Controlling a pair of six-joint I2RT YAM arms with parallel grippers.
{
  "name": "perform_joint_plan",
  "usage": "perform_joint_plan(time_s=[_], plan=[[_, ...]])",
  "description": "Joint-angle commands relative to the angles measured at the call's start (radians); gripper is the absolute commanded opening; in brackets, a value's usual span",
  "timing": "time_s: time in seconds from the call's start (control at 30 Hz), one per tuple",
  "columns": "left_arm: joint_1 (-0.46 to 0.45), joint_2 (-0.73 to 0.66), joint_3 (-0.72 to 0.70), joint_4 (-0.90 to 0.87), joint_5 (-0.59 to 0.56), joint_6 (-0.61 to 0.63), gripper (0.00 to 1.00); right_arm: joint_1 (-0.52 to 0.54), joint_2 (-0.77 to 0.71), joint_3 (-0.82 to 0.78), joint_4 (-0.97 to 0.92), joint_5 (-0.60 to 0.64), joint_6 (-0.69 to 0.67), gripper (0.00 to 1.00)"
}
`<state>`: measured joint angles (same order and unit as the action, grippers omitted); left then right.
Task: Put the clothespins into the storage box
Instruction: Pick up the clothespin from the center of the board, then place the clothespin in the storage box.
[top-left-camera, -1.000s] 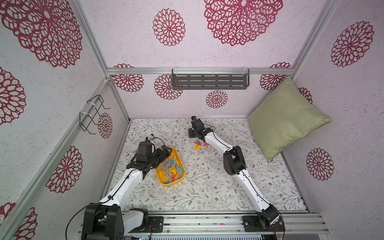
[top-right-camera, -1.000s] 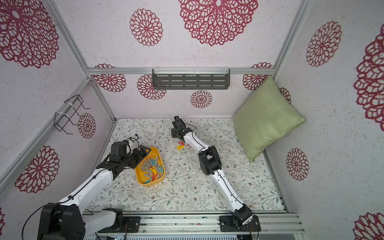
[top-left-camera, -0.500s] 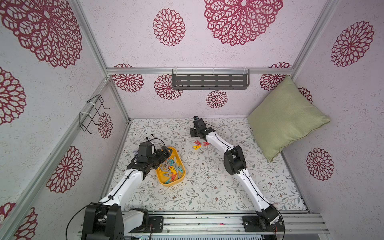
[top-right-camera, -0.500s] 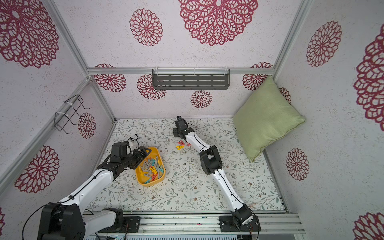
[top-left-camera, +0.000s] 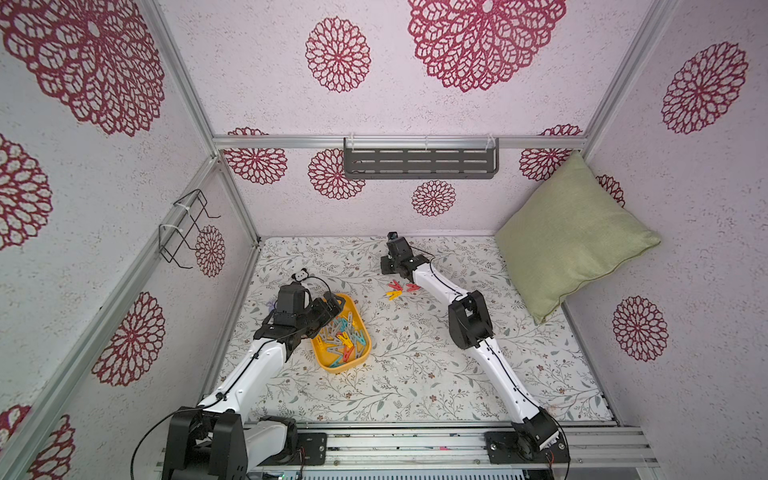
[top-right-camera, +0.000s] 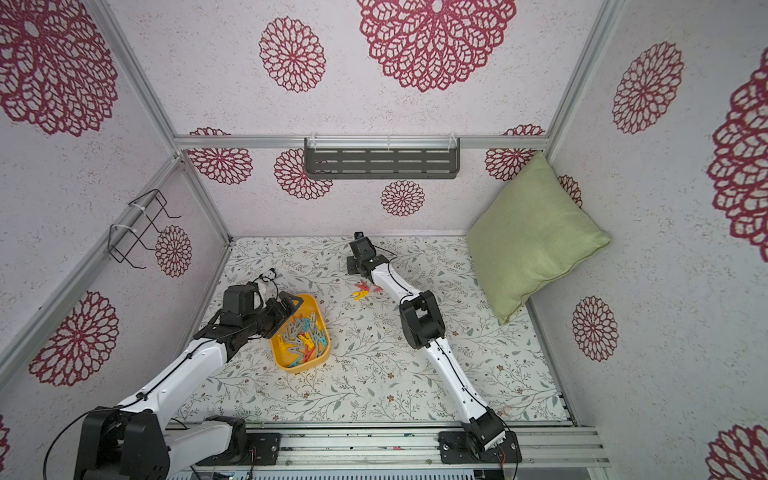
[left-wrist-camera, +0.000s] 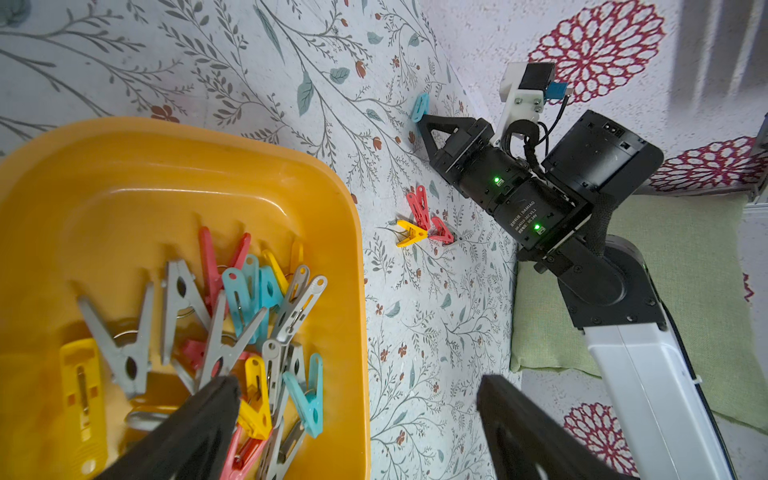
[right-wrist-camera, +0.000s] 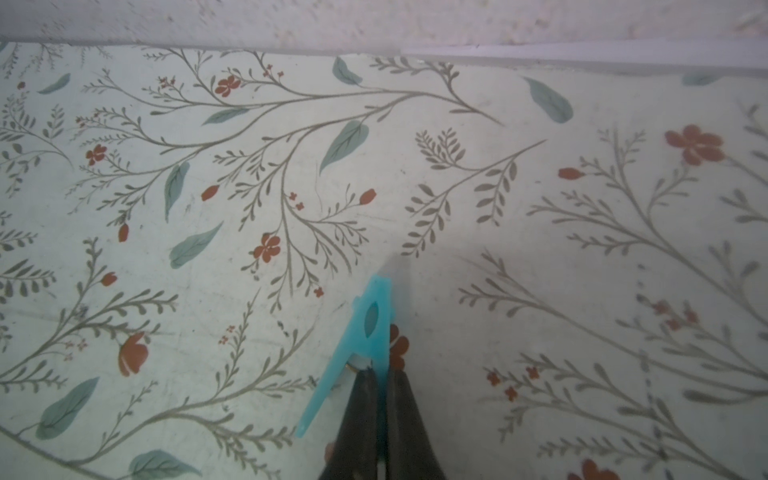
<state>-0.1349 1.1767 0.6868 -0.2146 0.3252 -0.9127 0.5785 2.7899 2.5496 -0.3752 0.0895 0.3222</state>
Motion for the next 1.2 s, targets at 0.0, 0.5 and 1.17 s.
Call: perform_joint_plan(time_s=[0.0,0.5,1.17], plan=[[-0.006,-0.047,0.02,-0.043,-0.026,0.02,0.97,0.001,-0.139,-0.04,-0.014,-0.032,-0.032,0.0],[0.073,-0.318,0.04,-0.309,-0.109,0.074,0.97,0.237,-0.612,-0.521,0.098,-0.086,-0.17,0.0],[0.121,-0.511,-0.097,-0.358,-0.063,-0.011,0.98,0.37,-0.934,-1.12,0.398,-0.333,-0.038,0.28]])
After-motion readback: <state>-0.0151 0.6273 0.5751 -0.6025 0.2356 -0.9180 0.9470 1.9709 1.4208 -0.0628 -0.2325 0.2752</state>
